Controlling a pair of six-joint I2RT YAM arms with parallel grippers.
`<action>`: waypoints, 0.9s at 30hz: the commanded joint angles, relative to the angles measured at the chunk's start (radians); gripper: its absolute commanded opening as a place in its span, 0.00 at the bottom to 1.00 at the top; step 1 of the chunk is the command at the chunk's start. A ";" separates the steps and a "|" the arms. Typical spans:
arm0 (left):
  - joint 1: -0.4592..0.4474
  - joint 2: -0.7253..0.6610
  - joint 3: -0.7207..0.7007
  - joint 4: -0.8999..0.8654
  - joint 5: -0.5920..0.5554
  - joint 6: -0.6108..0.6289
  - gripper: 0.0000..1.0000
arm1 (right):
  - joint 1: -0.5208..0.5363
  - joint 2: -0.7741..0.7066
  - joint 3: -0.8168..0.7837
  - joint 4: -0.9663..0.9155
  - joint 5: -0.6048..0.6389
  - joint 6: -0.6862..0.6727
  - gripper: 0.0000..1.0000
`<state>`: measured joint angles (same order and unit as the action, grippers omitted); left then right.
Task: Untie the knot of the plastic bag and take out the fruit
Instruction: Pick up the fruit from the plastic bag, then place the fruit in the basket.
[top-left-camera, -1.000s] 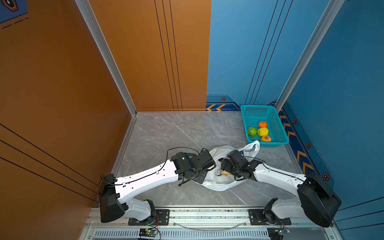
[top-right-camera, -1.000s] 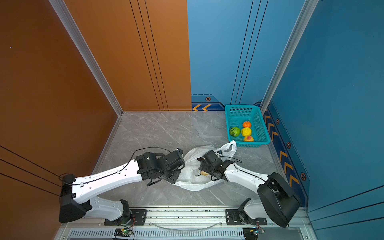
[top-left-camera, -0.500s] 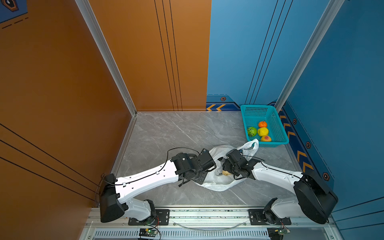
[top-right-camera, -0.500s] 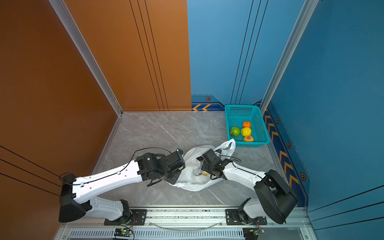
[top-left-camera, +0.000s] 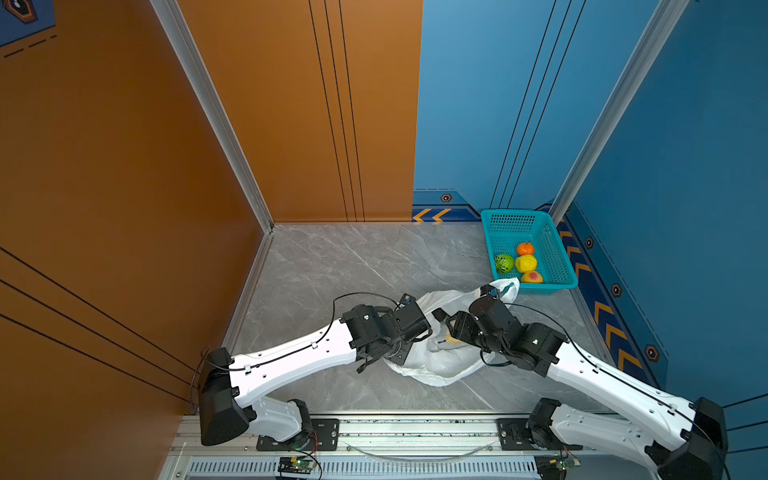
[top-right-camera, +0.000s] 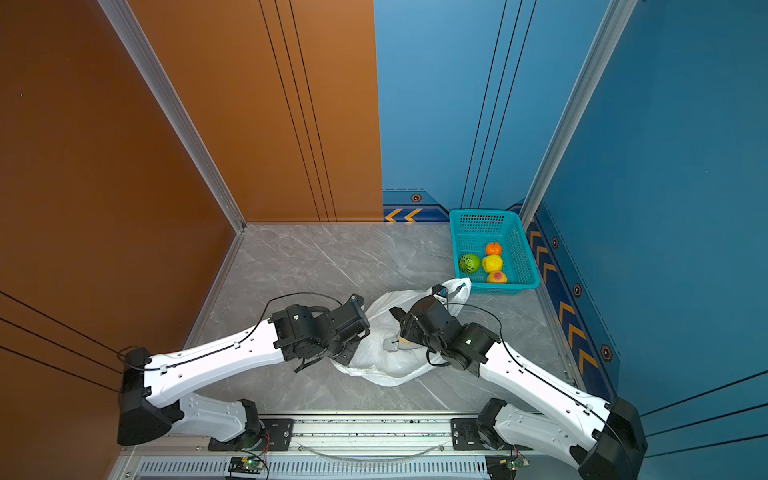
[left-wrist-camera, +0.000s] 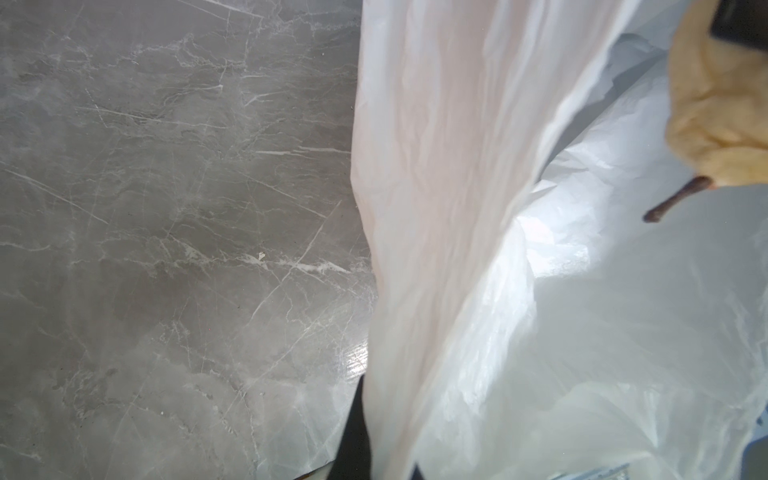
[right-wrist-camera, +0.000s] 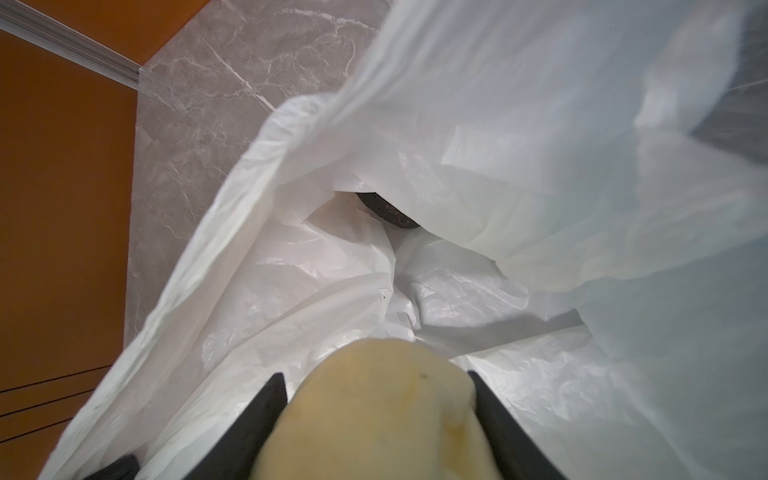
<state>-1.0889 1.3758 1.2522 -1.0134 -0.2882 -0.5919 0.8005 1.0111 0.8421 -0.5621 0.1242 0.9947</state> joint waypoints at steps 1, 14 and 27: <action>0.013 -0.018 0.028 -0.014 -0.025 0.000 0.00 | -0.030 -0.019 0.069 -0.086 -0.017 -0.039 0.53; 0.015 -0.007 0.038 -0.014 -0.004 0.004 0.00 | -0.476 0.162 0.482 -0.124 -0.215 -0.303 0.54; 0.028 -0.051 0.022 -0.015 -0.015 0.000 0.00 | -0.872 0.567 0.567 0.175 -0.274 -0.322 0.55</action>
<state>-1.0744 1.3506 1.2579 -1.0138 -0.2882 -0.5919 -0.0326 1.4841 1.3663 -0.4835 -0.1299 0.6918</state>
